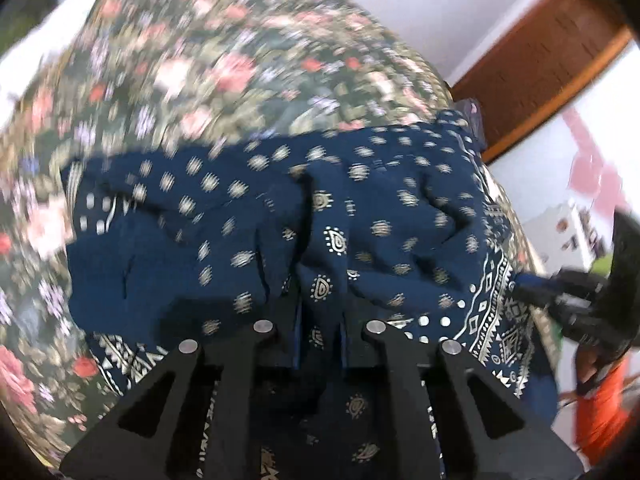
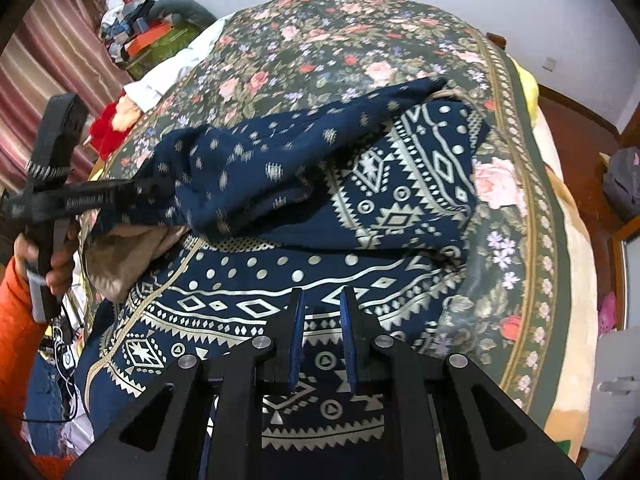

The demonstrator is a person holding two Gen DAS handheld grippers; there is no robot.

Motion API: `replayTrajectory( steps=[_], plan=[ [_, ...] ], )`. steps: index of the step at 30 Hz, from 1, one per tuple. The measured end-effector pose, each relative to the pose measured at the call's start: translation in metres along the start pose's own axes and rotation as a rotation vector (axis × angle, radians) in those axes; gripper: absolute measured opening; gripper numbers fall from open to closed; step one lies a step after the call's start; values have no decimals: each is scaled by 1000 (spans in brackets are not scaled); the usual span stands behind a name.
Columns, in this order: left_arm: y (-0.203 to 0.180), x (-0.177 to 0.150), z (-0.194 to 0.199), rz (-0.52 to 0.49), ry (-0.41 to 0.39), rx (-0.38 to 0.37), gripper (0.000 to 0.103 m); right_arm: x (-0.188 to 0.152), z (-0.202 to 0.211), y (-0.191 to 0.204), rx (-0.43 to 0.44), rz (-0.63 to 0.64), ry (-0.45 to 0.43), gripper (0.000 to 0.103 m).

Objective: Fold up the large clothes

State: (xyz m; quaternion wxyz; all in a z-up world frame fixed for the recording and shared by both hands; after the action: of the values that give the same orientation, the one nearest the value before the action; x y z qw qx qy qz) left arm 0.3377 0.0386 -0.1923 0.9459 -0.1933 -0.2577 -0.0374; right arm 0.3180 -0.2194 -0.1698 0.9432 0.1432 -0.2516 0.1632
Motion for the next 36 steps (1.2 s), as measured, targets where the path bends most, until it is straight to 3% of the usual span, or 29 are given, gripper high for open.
replayTrajectory(
  steps=[6, 8, 11, 15, 19, 20, 21, 23, 27, 31, 36],
  plan=[
    [-72, -20, 34, -163, -44, -178, 11, 1, 17, -6, -15, -10, -31, 13],
    [-93, -35, 35, -202, 3, -229, 11, -5, 18, -4, -25, 22, -19, 13],
    [-109, -53, 19, -238, 91, -245, 11, -24, 14, -2, -70, 103, 34, 13],
    [-117, -71, 9, -260, 109, -203, 18, -50, -4, -6, -175, 181, 122, 13],
    [-120, -78, 19, -267, 87, -181, 31, -65, -7, -5, -281, 251, 81, 16],
    [-121, -80, 24, -272, 83, -176, 37, -67, -6, -5, -304, 253, 72, 26],
    [-120, -80, 29, -277, 78, -173, 41, -69, -5, -5, -352, 262, 53, 44],
    [-118, -81, 42, -291, 49, -151, 46, -73, -3, -9, -426, 266, 11, 64],
    [-99, -72, 68, -264, -30, -61, 52, -74, 2, -32, -335, 136, 15, 65],
    [-57, -68, 96, -184, -115, 81, 54, -72, 13, -46, -240, 5, 34, 66],
    [-4, -75, 115, -98, -146, 237, 54, -76, 44, -44, -112, -93, -5, 66]
  ],
)
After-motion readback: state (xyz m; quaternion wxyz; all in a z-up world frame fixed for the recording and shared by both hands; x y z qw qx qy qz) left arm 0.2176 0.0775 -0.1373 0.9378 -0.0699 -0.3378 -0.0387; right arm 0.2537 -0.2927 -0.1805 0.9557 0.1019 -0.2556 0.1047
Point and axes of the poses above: each gripper's, at about its wrist camera, not at the fingertips, and z roughly against the way its jaws point, y to its left, x to its top, the point moved 1 cm from there along -z, roughly the way its jaws point, and after that the axes turned 7 degrees about -y, right-handed, at the moved point
